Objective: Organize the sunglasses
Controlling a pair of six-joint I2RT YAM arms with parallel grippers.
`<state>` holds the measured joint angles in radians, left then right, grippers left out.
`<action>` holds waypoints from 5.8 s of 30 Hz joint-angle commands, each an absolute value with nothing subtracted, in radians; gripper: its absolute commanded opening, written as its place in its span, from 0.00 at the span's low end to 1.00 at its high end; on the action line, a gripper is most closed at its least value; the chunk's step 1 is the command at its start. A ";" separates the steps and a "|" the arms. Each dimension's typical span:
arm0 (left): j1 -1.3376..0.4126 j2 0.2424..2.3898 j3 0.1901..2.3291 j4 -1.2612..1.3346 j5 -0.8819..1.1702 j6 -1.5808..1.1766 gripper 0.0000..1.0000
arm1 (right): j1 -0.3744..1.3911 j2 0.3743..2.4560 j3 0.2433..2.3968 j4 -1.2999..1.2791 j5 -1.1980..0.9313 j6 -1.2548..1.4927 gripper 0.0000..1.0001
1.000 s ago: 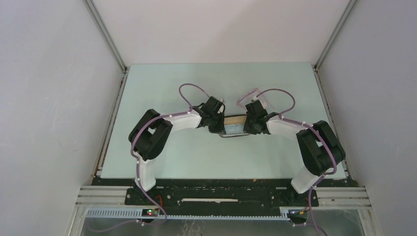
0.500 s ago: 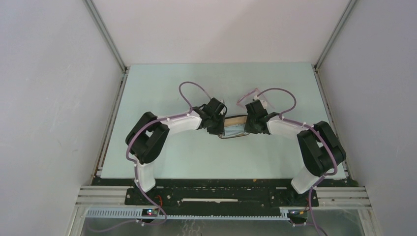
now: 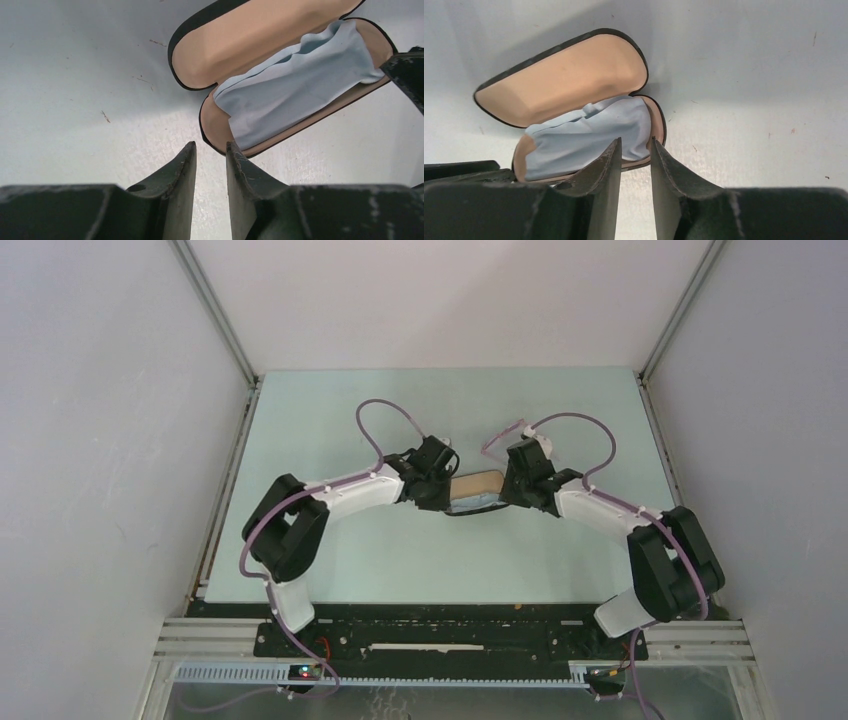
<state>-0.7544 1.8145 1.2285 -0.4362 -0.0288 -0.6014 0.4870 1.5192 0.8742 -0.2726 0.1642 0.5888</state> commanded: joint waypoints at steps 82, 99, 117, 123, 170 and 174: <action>-0.269 1.657 1.092 -0.365 -0.313 -0.498 0.00 | 0.345 1.633 1.128 -0.354 0.120 0.536 0.53; -0.208 1.679 1.125 -0.421 -0.283 -0.563 0.53 | 0.284 1.967 1.456 -0.424 -0.108 0.226 0.68; -0.209 1.125 1.083 -0.580 -0.135 -0.558 0.58 | 0.307 2.024 1.497 -0.455 -0.145 0.118 0.30; -0.209 1.046 1.098 -0.628 -0.089 -0.558 0.59 | 0.397 1.932 1.379 -0.442 -0.151 0.153 0.08; -0.591 1.545 1.136 -0.460 0.095 -0.611 0.56 | 0.914 1.436 0.728 -0.418 0.173 0.719 0.00; -0.622 1.649 1.212 -0.462 0.106 -0.603 0.56 | 0.839 1.425 0.725 -0.480 0.269 0.673 0.00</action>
<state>-0.5911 1.5753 1.1042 -0.4793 0.0860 -0.6292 0.9012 1.4395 0.7235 -0.4419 0.1535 0.7013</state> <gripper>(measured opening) 0.561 0.006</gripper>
